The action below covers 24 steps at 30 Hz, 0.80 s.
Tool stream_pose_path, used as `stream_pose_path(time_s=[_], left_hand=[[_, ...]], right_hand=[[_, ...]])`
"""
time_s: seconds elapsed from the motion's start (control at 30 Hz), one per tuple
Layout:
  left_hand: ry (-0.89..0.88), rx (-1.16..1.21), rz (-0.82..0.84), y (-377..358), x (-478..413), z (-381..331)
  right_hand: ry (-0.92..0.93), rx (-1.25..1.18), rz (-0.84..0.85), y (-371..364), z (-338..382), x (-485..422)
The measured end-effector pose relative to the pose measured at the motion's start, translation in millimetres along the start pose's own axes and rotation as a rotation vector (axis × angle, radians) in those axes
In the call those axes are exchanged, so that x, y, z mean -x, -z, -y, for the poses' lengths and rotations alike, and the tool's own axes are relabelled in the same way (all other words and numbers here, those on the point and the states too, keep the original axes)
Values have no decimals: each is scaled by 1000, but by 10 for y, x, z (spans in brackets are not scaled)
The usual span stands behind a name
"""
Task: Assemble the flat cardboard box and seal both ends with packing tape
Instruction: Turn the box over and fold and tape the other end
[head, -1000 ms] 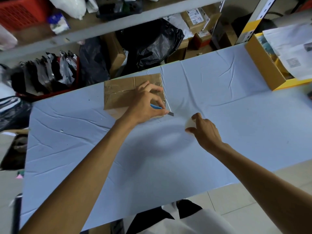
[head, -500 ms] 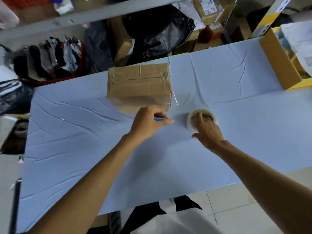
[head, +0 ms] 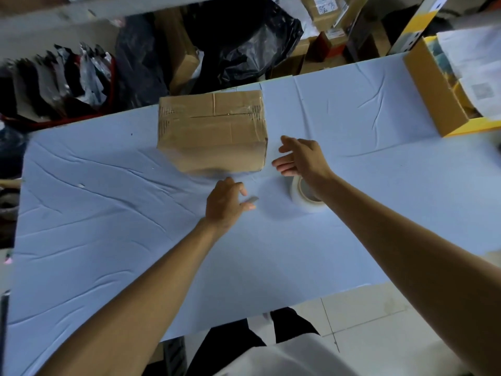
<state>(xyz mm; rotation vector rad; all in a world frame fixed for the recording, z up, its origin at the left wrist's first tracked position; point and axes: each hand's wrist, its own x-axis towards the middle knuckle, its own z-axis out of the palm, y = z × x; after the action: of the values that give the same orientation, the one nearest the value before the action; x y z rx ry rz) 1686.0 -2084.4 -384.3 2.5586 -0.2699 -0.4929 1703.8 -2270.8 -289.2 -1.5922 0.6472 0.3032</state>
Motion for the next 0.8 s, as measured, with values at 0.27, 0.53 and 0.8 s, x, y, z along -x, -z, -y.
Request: stream_pose_path(time_s=[0.27, 0.53, 0.8], left_hand=[[-471, 132, -509, 1265, -3, -776], [-406, 15, -94, 1190, -535, -597], [-428, 6, -161, 1173, -541, -600]], right_hand=[[-54, -155, 51, 11, 197, 111], [-102, -166, 76, -9, 197, 105], [51, -141, 81, -20, 80, 126]])
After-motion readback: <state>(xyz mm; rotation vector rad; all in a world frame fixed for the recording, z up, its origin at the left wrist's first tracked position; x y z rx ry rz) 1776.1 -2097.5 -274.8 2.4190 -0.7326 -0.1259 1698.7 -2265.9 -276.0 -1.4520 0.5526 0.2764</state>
